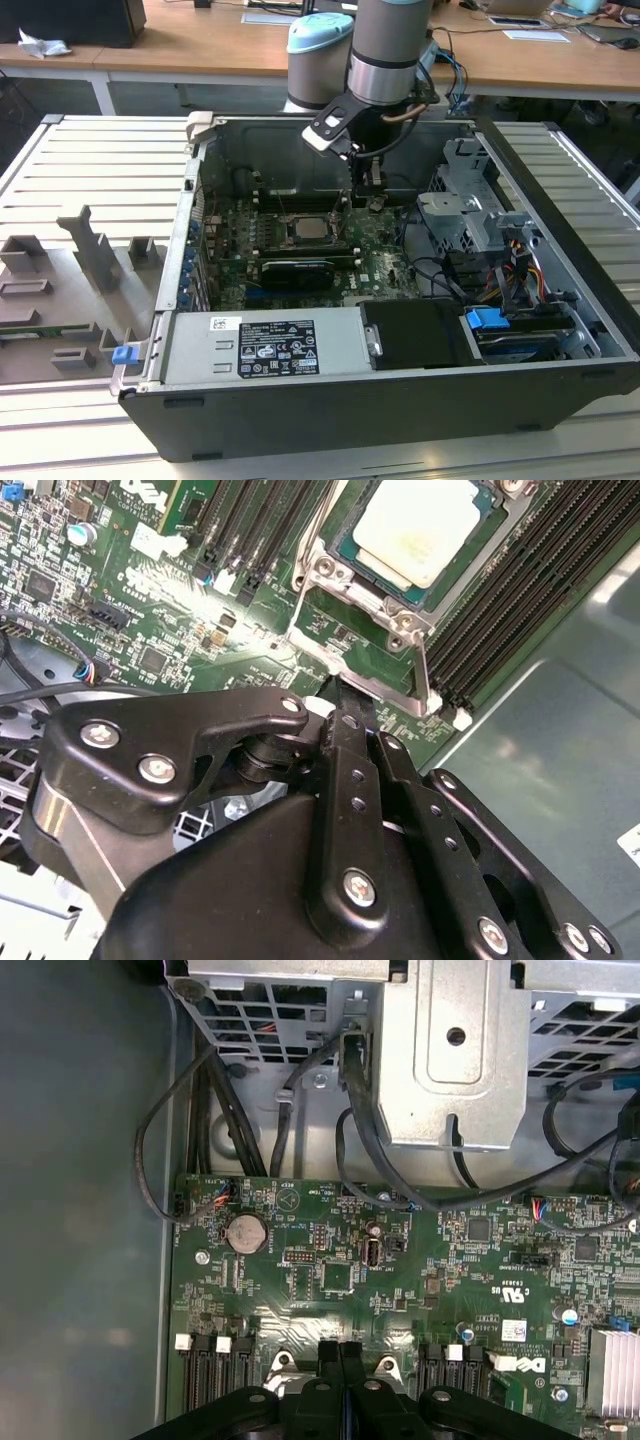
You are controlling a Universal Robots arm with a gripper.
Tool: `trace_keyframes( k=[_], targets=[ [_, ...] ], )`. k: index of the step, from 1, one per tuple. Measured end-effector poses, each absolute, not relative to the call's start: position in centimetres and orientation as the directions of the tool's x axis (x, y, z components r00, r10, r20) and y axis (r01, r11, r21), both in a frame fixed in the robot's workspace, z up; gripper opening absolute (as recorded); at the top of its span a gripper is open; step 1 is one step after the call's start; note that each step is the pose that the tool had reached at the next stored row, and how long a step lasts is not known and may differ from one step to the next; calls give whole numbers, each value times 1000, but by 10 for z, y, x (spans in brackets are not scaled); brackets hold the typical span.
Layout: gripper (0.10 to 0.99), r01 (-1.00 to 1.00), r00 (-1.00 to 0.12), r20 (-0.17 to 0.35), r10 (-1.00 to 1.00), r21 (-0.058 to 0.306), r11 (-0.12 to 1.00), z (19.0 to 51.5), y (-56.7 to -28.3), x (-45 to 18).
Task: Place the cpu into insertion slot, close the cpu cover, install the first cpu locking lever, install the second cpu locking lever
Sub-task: 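Close the cpu cover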
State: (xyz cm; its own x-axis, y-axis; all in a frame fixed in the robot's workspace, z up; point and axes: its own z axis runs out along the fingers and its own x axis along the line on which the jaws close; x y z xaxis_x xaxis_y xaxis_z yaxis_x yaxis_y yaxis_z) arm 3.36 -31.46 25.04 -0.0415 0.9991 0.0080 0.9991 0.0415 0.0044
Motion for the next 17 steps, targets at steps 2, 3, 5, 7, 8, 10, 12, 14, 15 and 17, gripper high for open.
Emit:
trace_keyframes(
  k=[2,3,5,7,8,10,12,14,15,17],
  targets=[
    [106,999,-42,8,999,4,42,250,-315,33],
    [106,999,-42,8,999,4,42,250,-315,33],
    [106,999,-42,8,999,4,42,250,-315,32],
    [106,999,-42,8,999,4,42,250,-315,32],
    [106,999,-42,8,999,4,42,250,-315,31],
    [106,999,-42,8,999,4,42,250,-315,31],
    [106,999,-41,8,999,4,41,250,-315,30],
    [106,999,-42,8,999,4,42,250,-315,29],
    [106,999,-42,8,999,4,41,250,-315,29],
    [106,999,-42,8,999,4,42,250,-315,28]
  ],
)
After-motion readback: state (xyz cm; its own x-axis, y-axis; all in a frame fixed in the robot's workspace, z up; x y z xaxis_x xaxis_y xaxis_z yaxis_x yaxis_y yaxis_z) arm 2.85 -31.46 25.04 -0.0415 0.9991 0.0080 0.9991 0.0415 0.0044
